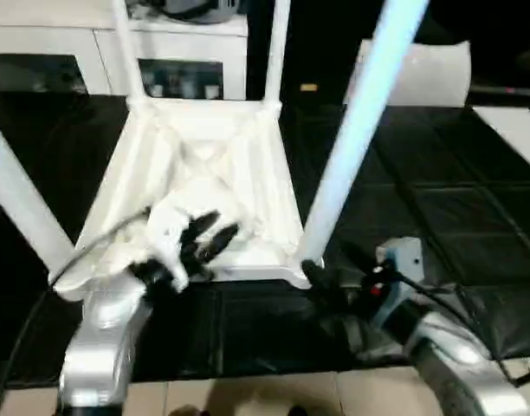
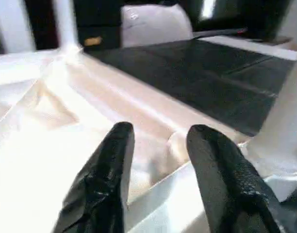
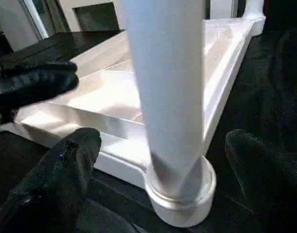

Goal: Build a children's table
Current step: Rotate leg to tighten

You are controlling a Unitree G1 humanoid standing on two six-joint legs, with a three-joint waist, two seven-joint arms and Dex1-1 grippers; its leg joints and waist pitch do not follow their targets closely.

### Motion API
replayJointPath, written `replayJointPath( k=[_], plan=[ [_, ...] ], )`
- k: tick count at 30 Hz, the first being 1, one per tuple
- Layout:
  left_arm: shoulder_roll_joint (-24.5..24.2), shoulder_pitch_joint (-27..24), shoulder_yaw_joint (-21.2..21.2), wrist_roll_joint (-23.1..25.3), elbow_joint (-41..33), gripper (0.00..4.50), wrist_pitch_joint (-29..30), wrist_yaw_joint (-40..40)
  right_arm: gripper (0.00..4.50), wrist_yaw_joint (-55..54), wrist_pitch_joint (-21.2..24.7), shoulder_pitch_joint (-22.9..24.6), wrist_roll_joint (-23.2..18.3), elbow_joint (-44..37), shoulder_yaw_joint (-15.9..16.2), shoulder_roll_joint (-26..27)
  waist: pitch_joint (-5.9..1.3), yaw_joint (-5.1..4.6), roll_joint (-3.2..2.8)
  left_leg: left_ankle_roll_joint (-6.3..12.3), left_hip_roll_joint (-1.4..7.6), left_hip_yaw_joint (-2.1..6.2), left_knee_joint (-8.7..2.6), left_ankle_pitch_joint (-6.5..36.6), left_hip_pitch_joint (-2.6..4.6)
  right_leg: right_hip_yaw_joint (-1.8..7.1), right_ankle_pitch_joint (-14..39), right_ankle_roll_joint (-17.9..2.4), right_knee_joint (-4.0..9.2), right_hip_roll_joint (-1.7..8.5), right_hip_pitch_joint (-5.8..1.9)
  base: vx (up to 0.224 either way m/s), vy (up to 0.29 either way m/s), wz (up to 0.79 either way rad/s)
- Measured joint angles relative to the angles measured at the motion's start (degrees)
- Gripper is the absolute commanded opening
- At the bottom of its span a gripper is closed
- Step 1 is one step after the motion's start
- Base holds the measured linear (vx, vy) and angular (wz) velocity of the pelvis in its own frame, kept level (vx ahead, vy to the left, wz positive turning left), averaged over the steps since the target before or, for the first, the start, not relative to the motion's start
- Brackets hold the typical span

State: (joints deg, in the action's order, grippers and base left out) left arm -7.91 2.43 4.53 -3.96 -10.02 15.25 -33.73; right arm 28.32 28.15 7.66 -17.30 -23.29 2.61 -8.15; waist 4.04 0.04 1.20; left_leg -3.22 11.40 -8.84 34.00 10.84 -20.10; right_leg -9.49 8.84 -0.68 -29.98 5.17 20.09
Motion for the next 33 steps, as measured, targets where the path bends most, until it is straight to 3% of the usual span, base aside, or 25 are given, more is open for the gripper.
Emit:
replayJointPath(
  k=[1,2,3,4,5,6,7,8,9,10,11,12,13,14,15,16,17,18,19,20,22,24,33],
  plan=[
    [0.5,-0.4,0.2,0.3,-0.8,2.17,0.5,1.4,4.50,-0.4,-0.1,0.1,0.0,0.1,0.1,0.6,0.25,-0.07,-0.03,0.00,-0.02,-0.05,-0.04,0.0,0.07,0.32,0.6,0.2,-0.75,-0.03,-0.13,0.000,0.000,0.00],
    [0.9,-0.6,0.2,0.4,-2.0,2.17,1.8,3.5,4.50,-0.7,-0.2,0.1,0.0,0.5,0.2,1.2,0.42,0.10,0.67,-0.01,-0.28,-0.42,-0.05,0.0,0.56,1.38,1.7,0.1,-2.91,-0.01,0.15,-0.054,-0.030,0.12],
    [0.9,-0.8,0.2,0.5,-3.0,2.17,2.3,4.8,4.50,-1.1,-0.6,0.0,0.0,0.9,0.3,1.4,0.47,0.44,1.62,-0.04,-0.64,-1.03,-0.07,0.0,1.09,2.74,2.2,0.0,-4.09,-0.03,0.60,-0.054,-0.030,0.12],
    [1.0,-0.9,0.1,0.8,-3.3,2.17,2.5,5.9,4.50,-1.5,-0.9,0.0,0.0,1.2,0.2,1.4,0.32,0.49,2.36,-0.42,-0.96,-0.85,0.47,0.4,1.64,2.99,2.2,0.2,-4.32,-0.06,1.19,0.069,-0.059,0.20],
    [1.9,-1.5,0.1,1.3,-3.9,2.17,2.9,7.1,4.50,-1.9,-1.2,-0.7,0.0,1.5,0.2,1.4,0.21,0.95,2.32,-0.60,-1.19,-0.59,2.54,2.9,1.64,2.25,2.2,0.2,-4.03,0.27,1.27,0.066,-0.013,-0.13],
    [1.8,-2.0,0.1,1.5,-3.9,2.17,3.3,7.5,4.50,-2.1,-1.5,-1.3,0.0,1.4,0.1,1.4,0.31,0.69,1.12,-0.37,-1.34,0.75,3.48,3.7,1.13,0.53,2.2,0.2,-3.42,0.47,1.07,0.066,-0.013,-0.13],
    [1.8,-2.0,0.1,1.7,-3.9,2.17,3.7,8.0,4.50,-2.2,-1.6,-1.3,0.1,1.6,0.0,1.7,0.37,0.29,0.09,-0.48,-0.98,1.84,3.28,3.7,0.89,-0.98,2.2,0.2,-2.66,0.65,0.53,0.060,0.071,-0.38],
    [2.0,-1.9,0.2,1.9,-3.8,2.17,3.7,8.7,4.50,-2.2,-1.7,-0.8,0.1,1.8,0.3,2.0,0.36,-0.41,-0.50,-0.61,-0.49,2.43,3.08,3.6,0.35,-2.14,2.3,0.3,-2.14,0.67,-0.30,0.061,0.074,-0.14],
    [2.2,-1.3,0.3,2.1,-3.8,2.17,3.7,9.5,4.50,-2.2,-2.0,-0.3,0.1,2.0,0.5,2.2,0.52,-0.91,-0.65,-0.65,-0.24,2.46,2.91,3.6,0.28,-1.73,3.9,0.6,-3.44,0.39,-0.16,0.061,0.074,-0.14],
    [2.2,-0.8,0.3,2.3,-3.8,2.17,3.7,10.0,4.50,-2.2,-2.1,-0.3,0.2,2.2,0.5,2.1,0.63,-1.27,0.15,-0.65,-0.56,2.03,2.90,3.6,0.63,0.03,3.9,0.3,-4.52,-0.01,0.27,0.000,0.000,0.00],
    [2.4,-0.5,0.3,2.5,-3.8,2.17,3.7,10.5,4.50,-2.2,-2.3,-0.3,0.2,2.2,0.5,1.9,0.65,-1.50,1.46,-0.69,-1.37,1.77,3.00,3.6,1.35,1.59,3.6,-0.1,-5.40,0.08,0.52,0.051,-0.052,0.15],
    [2.5,-0.7,0.3,2.5,-3.9,2.17,3.9,11.0,4.50,-2.2,-2.4,-0.3,0.2,2.3,0.4,1.6,0.56,-1.31,1.76,-0.76,-1.66,1.78,3.14,3.6,2.13,1.87,3.4,0.1,-5.31,0.01,0.92,0.051,-0.052,0.15],
    [2.8,-1.0,-0.2,2.4,-4.2,2.17,4.0,11.3,4.50,-2.2,-2.6,-0.8,0.2,2.2,0.4,1.4,0.35,-1.18,1.86,-0.89,-1.78,1.84,3.54,4.0,2.07,1.27,3.4,0.1,-4.89,0.08,1.00,0.053,-0.049,0.00],
    [2.6,-1.3,-0.1,2.4,-4.7,2.17,4.1,11.7,4.50,-2.3,-2.9,-1.5,0.2,2.2,0.5,1.3,0.35,-0.93,0.65,-0.85,-1.47,2.56,3.55,4.0,0.99,-0.48,3.4,0.1,-4.01,0.31,0.97,0.063,0.026,-0.25],
    [2.3,-1.6,0.1,2.4,-4.8,2.17,4.4,12.1,4.50,-2.3,-3.1,-1.4,0.2,2.4,0.6,1.4,0.13,-0.86,-0.06,-0.83,-1.06,3.13,3.34,3.8,-0.10,-1.13,3.3,0.1,-3.47,0.24,0.97,0.063,0.026,-0.25],
    [2.1,-1.8,0.2,2.4,-4.9,2.17,4.7,12.4,4.50,-2.3,-3.3,-1.2,0.2,2.7,1.1,1.4,-0.15,-1.05,-0.57,-0.80,-0.91,3.41,3.13,3.1,-0.62,-1.37,2.9,-0.1,-2.88,0.03,1.15,0.074,0.053,-0.16],
    [2.0,-1.9,0.3,2.4,-5.2,2.17,5.0,12.9,4.50,-2.3,-3.4,-0.8,0.2,3.1,1.3,1.3,-0.40,-1.29,-0.30,-0.69,-1.09,3.15,3.06,2.2,-1.16,-0.70,1.4,-0.6,-2.92,-0.02,1.77,0.000,0.000,0.00],
    [2.1,-2.1,0.2,2.5,-5.5,2.17,5.0,13.2,4.50,-2.3,-3.5,-0.8,0.4,3.5,1.3,1.2,-0.43,-1.37,0.22,-0.66,-1.46,2.91,3.05,2.3,-1.17,-0.11,0.5,-0.7,-2.99,0.12,2.02,0.000,0.000,0.00],
    [2.1,-2.6,0.2,2.5,-5.7,2.17,5.1,13.3,4.50,-2.3,-3.5,-0.8,0.7,3.6,1.3,1.1,-0.40,-1.32,0.28,-0.66,-1.50,2.78,3.00,2.3,-0.89,-0.03,0.5,-0.6,-2.97,0.16,2.03,0.000,0.000,0.00],
    [2.2,-3.3,0.1,2.5,-5.9,2.17,5.3,13.4,4.50,-2.3,-3.6,-0.8,1.0,3.6,1.3,1.1,-0.34,-1.43,0.20,-0.72,-1.47,2.75,2.87,2.5,-0.48,-0.26,0.6,-0.5,-2.69,0.22,1.88,0.000,0.000,0.00],
    [2.1,-4.0,0.2,2.5,-6.6,2.17,5.7,13.7,4.50,-2.2,-3.9,-0.9,1.1,3.6,1.6,0.9,-0.23,-1.63,-0.07,-0.75,-1.35,2.97,2.29,2.5,-0.31,-0.81,0.7,-0.3,-1.76,0.16,1.38,0.000,0.000,0.00],
    [2.1,-4.2,0.2,2.5,-7.0,2.17,5.9,14.2,4.50,-2.1,-4.1,-0.9,1.2,3.7,1.8,0.2,-0.21,-1.70,-0.06,-0.75,-1.39,2.94,1.48,2.5,-0.07,-0.70,0.8,-0.2,-1.08,0.07,1.04,0.000,0.000,0.00],
    [1.8,-4.4,0.2,2.4,-7.6,2.17,5.9,15.5,4.50,-1.6,-5.0,-1.0,1.3,4.4,2.4,-0.2,-0.39,-1.17,0.19,-0.69,-1.47,2.28,1.18,2.5,-0.27,0.06,0.2,-0.4,-1.21,0.06,1.18,0.000,0.000,0.00]
  ],
)
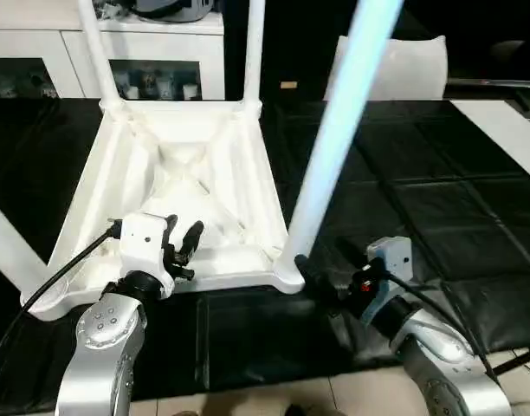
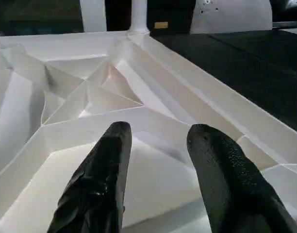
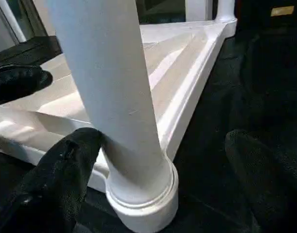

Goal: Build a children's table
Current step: Rotate leg to tighten

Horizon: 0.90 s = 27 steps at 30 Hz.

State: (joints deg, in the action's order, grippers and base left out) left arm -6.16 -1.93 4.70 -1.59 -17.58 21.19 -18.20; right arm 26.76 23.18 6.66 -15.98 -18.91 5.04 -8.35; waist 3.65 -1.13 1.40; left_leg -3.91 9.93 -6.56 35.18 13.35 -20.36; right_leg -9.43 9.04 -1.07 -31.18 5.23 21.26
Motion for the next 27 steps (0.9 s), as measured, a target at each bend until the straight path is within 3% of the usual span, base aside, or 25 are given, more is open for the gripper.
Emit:
replayJointPath(
  k=[1,3,5,6,7,8,9,10,11,12,13,14,15,16,17,18,19,22,23,26,27],
  plan=[
    [-0.2,0.0,0.0,0.0,-0.1,2.17,0.0,0.1,4.50,0.1,-0.1,0.0,0.0,0.0,0.2,0.0,-0.31,0.02,0.29,0.33,-0.17,-0.13,0.09,-0.2,-0.46,0.49,-1.0,-0.2,-0.16,-0.03,0.57,0.000,0.000,0.00],
    [-0.2,0.0,0.1,-0.3,-0.1,2.17,0.0,0.3,4.50,0.1,-0.2,-0.3,0.0,0.0,0.7,-0.1,-1.33,0.06,0.49,0.74,-0.19,-0.20,0.84,-0.9,-2.10,0.67,-1.3,-0.4,-1.03,-0.10,2.60,0.000,0.000,0.00],
    [-0.3,0.1,0.0,-0.4,-0.1,2.17,0.4,0.8,4.50,0.0,-0.2,-0.6,0.0,0.0,0.8,-0.2,-2.20,0.04,0.78,1.19,-0.49,-0.08,1.45,-1.4,-4.30,1.01,-1.8,-0.1,-1.93,0.02,4.91,0.000,0.000,0.00],
    [-0.2,0.0,0.0,-0.5,-0.1,2.17,0.4,1.0,4.50,0.0,-0.2,-0.6,0.0,0.0,0.8,-0.3,-2.28,0.16,0.85,1.87,-0.58,-0.28,1.39,-1.6,-4.91,0.93,-2.0,-0.6,-1.67,0.02,5.36,0.000,0.000,0.00],
    [-0.2,0.0,0.0,-0.6,-0.1,2.17,0.4,1.0,4.50,0.0,-0.2,-0.6,0.0,0.0,0.8,-0.5,-2.30,0.36,0.88,2.48,-0.55,-0.42,1.35,-1.9,-5.37,0.73,-2.4,-0.9,-1.15,0.00,5.67,-0.114,-0.009,0.02],
    [-0.2,-0.2,-0.1,-0.7,-0.1,2.17,0.5,1.0,4.50,0.0,-0.2,-0.6,0.0,0.3,0.8,-0.7,-2.17,0.66,0.76,2.96,0.01,-0.65,1.26,-1.9,-5.44,0.32,-2.7,-0.8,-0.31,-0.04,5.50,-0.147,0.001,-0.08],
    [-0.2,-0.5,-0.1,-0.8,-0.1,2.17,0.5,1.0,4.50,0.0,-0.2,-0.6,0.1,0.7,0.8,-0.8,-1.83,0.53,0.49,2.47,0.50,-1.01,1.29,-1.6,-4.76,-0.48,-2.7,-0.7,0.18,0.08,4.79,-0.147,0.001,-0.08],
    [-0.2,-0.9,-0.1,-0.8,-0.2,2.17,0.5,1.0,4.50,0.0,-0.2,-0.7,0.1,1.2,0.8,-0.8,-1.07,0.11,-0.10,1.01,1.45,-0.81,1.45,-0.7,-3.63,-1.95,-2.3,-0.4,0.96,0.06,3.56,-0.198,-0.009,-0.11],
    [-0.5,-1.0,0.0,-0.8,-0.3,2.17,0.5,1.1,4.50,0.0,-0.3,-0.4,0.1,1.0,0.8,-0.6,-0.10,0.64,-1.25,0.65,2.48,-0.80,1.12,-0.6,-3.18,-2.96,1.9,0.2,-3.30,0.20,2.00,-0.236,-0.007,0.15],
    [-0.9,-0.1,-0.7,-0.9,-0.5,2.17,0.5,1.0,4.50,0.0,-0.5,0.6,0.1,1.0,0.7,-0.6,0.05,1.46,-0.72,0.60,2.64,-1.98,1.17,-0.6,-2.94,-1.83,5.3,-0.2,-9.75,0.39,1.93,-0.236,-0.007,0.15],
    [-0.9,0.4,-0.7,-1.0,-1.4,2.17,0.4,1.0,4.50,0.0,-0.5,0.8,0.1,1.1,0.6,-1.0,0.02,4.33,0.78,0.60,3.28,-4.13,1.22,-0.6,-2.73,-0.03,7.6,-0.5,-13.92,0.08,0.60,-0.138,-0.068,0.22],
    [-0.8,0.1,-0.4,-1.0,-2.6,2.17,0.0,1.1,4.50,0.1,-0.7,-0.3,0.1,1.2,0.6,-1.2,-0.91,6.66,3.37,-0.26,3.12,-6.30,2.15,-0.5,-3.33,4.35,14.7,0.2,-15.07,-0.71,-0.91,0.041,-0.189,-0.01],
    [-0.5,-1.6,0.2,-1.0,-2.8,2.17,0.0,1.4,4.50,0.1,-0.7,-1.8,0.1,1.5,0.9,-1.5,-0.82,7.51,3.14,-0.89,3.37,-5.64,5.22,0.5,-3.91,5.22,15.4,0.5,-15.88,-1.15,0.54,0.041,-0.189,-0.01],
    [-0.4,-3.3,0.1,-0.9,-2.0,2.17,0.4,1.6,4.50,0.1,-0.9,-1.6,0.0,1.2,0.7,-1.5,-0.86,8.31,2.40,-0.08,1.98,-2.41,6.76,0.8,-3.58,5.79,15.4,0.5,-15.94,-2.26,0.34,0.058,-0.127,0.03],
    [-0.5,-3.6,-0.2,-0.9,-1.7,2.17,0.7,1.8,4.50,0.1,-1.0,-0.8,0.0,1.2,0.5,-1.5,-0.75,9.02,1.32,-0.81,0.45,-0.02,6.89,1.6,-2.12,6.19,15.3,0.4,-15.67,-2.81,-0.11,-0.045,-0.016,0.23],
    [-0.5,-3.2,-0.2,-0.9,-1.9,2.17,0.7,2.1,4.50,0.1,-1.0,-0.4,0.0,1.4,0.6,-1.7,-0.62,9.33,0.91,-1.02,0.19,0.01,5.55,1.2,-1.66,6.44,14.8,0.3,-15.14,-2.99,-0.08,-0.045,-0.016,0.23],
    [-0.6,-3.1,-0.1,-0.8,-2.4,2.17,0.7,2.4,4.50,0.1,-0.9,-0.4,0.0,1.7,0.8,-1.6,-0.40,9.37,1.13,-1.11,0.02,-0.48,4.53,0.6,-1.39,6.80,13.8,0.3,-14.21,-3.00,-0.24,-0.094,0.007,0.23],
    [-0.9,-3.0,0.3,-0.5,-3.3,2.17,0.5,4.0,4.50,0.6,-0.9,-0.7,0.0,1.7,1.1,-1.6,-0.61,8.29,1.03,-0.44,0.06,-1.11,1.46,-0.4,-0.67,6.72,10.1,0.1,-9.73,-3.12,-1.64,-0.055,0.051,0.04],
    [-0.2,-2.9,0.9,-0.5,-3.7,2.17,0.5,4.8,4.50,0.7,-1.0,-1.2,0.0,1.7,1.1,-1.5,-0.74,7.34,1.10,-0.19,0.05,-1.29,0.72,-0.8,-0.52,6.68,9.2,0.0,-8.42,-3.14,-2.35,0.017,0.080,-0.06],
    [2.5,-3.1,3.0,-1.2,-5.0,2.17,-0.1,7.6,4.50,1.4,-1.0,-2.1,-0.3,1.9,1.2,-1.7,-0.90,5.45,1.28,0.39,0.04,-1.69,0.04,-1.7,-0.84,6.81,8.0,0.5,-6.68,-3.13,-2.51,0.017,0.076,-0.05],
    [2.8,-3.6,3.5,-1.4,-5.6,2.36,-0.4,8.1,4.50,2.0,-1.0,-2.1,-0.5,1.9,1.5,-2.0,-0.95,4.71,1.39,0.49,0.04,-1.78,-0.03,-1.7,-0.96,6.86,7.8,0.6,-6.29,-3.12,-2.50,0.012,0.072,-0.04]
  ],
)
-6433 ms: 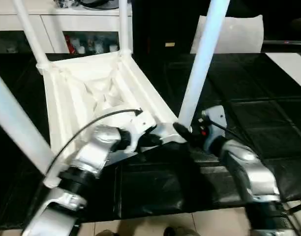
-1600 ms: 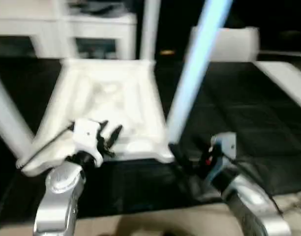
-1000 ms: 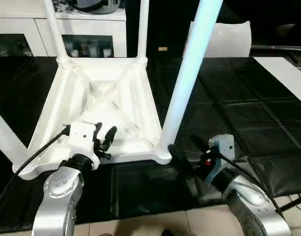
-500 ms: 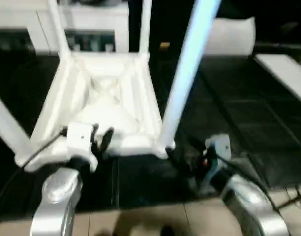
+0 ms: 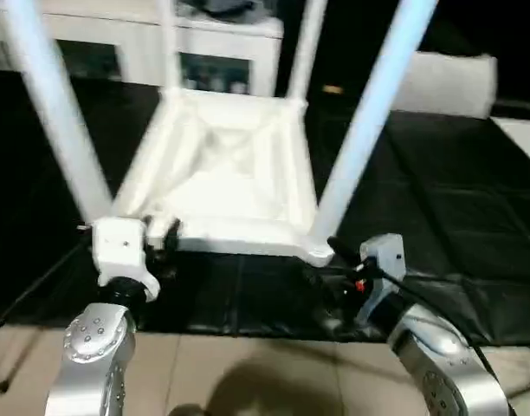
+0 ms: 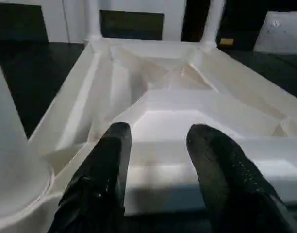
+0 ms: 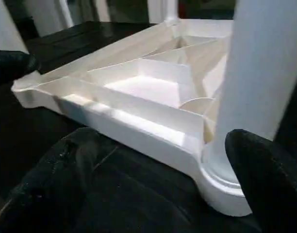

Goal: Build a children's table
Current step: Rotate leg to tighten

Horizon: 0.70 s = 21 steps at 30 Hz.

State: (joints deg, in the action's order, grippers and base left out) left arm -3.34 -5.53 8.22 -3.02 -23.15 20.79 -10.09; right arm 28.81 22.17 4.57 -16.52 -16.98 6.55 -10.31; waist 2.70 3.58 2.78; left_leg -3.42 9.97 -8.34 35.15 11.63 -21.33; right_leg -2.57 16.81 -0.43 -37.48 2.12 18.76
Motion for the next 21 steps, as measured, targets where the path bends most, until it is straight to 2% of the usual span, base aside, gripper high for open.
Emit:
replayJointPath(
  k=[2,4,9,13,18,21],
  plan=[
    [0.2,-1.7,1.0,-0.3,-1.6,2.36,-0.5,1.0,4.50,1.9,-0.1,0.0,-0.6,0.3,0.9,-0.8,-0.03,-1.07,0.05,0.22,-0.04,-0.13,-0.09,0.0,-0.28,0.05,-0.4,0.2,0.62,0.05,0.06,0.009,0.030,-0.02],
    [0.6,-4.0,2.2,-0.1,-2.7,2.63,-0.6,2.4,4.50,3.5,-0.5,0.0,-1.0,0.4,1.8,-1.4,-0.03,-1.60,0.06,0.43,-0.10,-0.26,-0.09,0.1,-0.33,0.12,-0.4,0.3,0.80,0.14,0.07,0.000,0.000,0.00],
    [1.5,-9.7,3.3,0.0,-4.7,2.83,-5.3,3.5,4.50,6.7,-0.5,-2.3,-1.4,2.1,3.0,-2.2,0.04,-1.52,0.16,0.60,-0.09,-0.29,-0.10,0.1,-0.42,0.10,-0.5,0.4,0.90,0.15,0.10,0.000,0.000,0.00],
    [2.9,-15.5,3.2,0.9,-6.9,2.83,-12.3,3.9,4.50,4.8,-2.6,-6.8,-0.1,5.4,2.1,-1.4,0.02,-1.63,0.49,0.69,-0.06,-0.36,-0.11,0.0,-0.33,0.12,-0.5,0.4,0.83,0.15,0.09,0.000,0.000,0.00],
    [1.9,-11.8,6.2,1.8,-5.4,2.91,-12.8,7.1,4.50,-1.7,-6.4,-9.5,1.7,10.5,-0.2,1.3,-0.07,-1.28,1.07,0.65,0.00,-0.54,-0.14,-0.1,-0.28,0.14,-0.6,0.4,0.75,0.20,0.14,0.000,0.000,0.00],
    [0.1,-9.8,6.7,1.5,-2.7,3.25,-13.3,6.4,4.50,-4.0,-7.6,-9.9,2.0,11.7,-2.3,1.8,-0.12,-1.24,1.30,0.72,-0.02,-0.64,-0.14,-0.2,-0.30,0.25,-0.7,0.6,0.84,0.23,0.14,0.000,0.000,0.00]
  ],
)
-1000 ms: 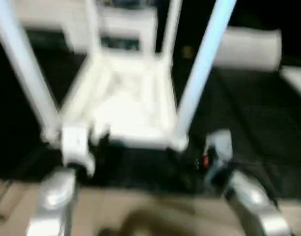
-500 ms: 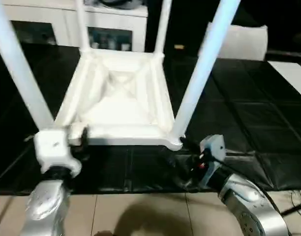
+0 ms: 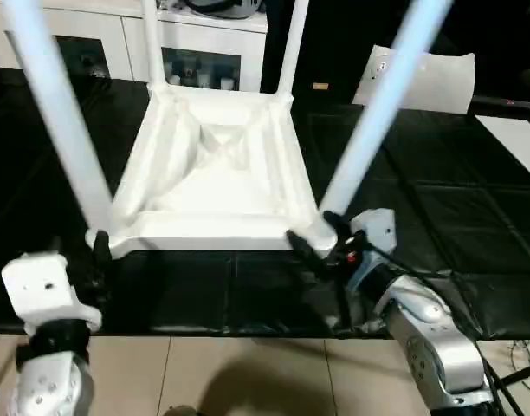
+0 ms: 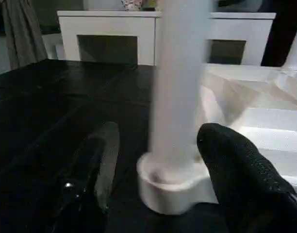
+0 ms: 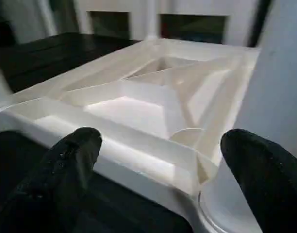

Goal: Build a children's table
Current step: Rotate leg to tighten, then flip table

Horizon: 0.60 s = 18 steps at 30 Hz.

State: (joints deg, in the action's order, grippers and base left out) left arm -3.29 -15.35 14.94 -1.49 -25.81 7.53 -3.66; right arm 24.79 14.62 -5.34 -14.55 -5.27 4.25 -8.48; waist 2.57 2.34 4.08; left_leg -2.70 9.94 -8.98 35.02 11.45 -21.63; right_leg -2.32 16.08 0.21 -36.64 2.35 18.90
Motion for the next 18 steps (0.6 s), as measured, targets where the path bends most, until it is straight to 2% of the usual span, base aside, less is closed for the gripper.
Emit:
replayJointPath(
  k=[4,7,14,18],
  plan=[
    [-2.6,2.4,-0.3,-3.0,3.7,3.52,-0.4,-5.2,4.50,-2.3,-1.4,-0.8,0.6,1.3,-2.7,0.5,-0.05,-0.06,0.19,0.01,-0.02,-0.10,0.00,0.0,-0.10,0.08,-0.1,0.1,0.15,0.04,0.06,0.000,0.000,0.00],
    [-3.8,3.6,-1.6,-5.8,5.0,3.63,-0.3,-9.1,4.50,-2.0,-1.6,-0.6,0.6,1.1,-2.6,-0.2,-0.06,-0.12,0.21,0.01,-0.02,-0.14,-0.02,0.0,-0.11,0.10,-0.1,0.1,0.16,0.04,0.08,0.000,0.000,0.00],
    [-5.8,7.8,-2.4,-5.5,9.9,4.17,-0.2,-9.8,4.50,1.1,-1.5,0.9,0.6,0.9,0.9,-0.3,-0.06,-0.34,0.20,0.02,0.03,-0.15,-0.07,0.0,-0.08,0.09,-0.1,0.1,0.12,0.01,0.11,0.000,0.000,0.00],
    [-8.0,13.1,-1.2,-3.6,16.5,4.45,-0.4,-7.7,4.50,4.5,-0.1,1.0,0.5,-0.2,4.3,-0.9,-0.09,-0.12,0.27,0.10,0.03,-0.15,-0.09,-0.1,-0.08,0.06,-0.2,0.1,0.10,0.01,0.10,0.000,0.000,0.00]
  ],
)
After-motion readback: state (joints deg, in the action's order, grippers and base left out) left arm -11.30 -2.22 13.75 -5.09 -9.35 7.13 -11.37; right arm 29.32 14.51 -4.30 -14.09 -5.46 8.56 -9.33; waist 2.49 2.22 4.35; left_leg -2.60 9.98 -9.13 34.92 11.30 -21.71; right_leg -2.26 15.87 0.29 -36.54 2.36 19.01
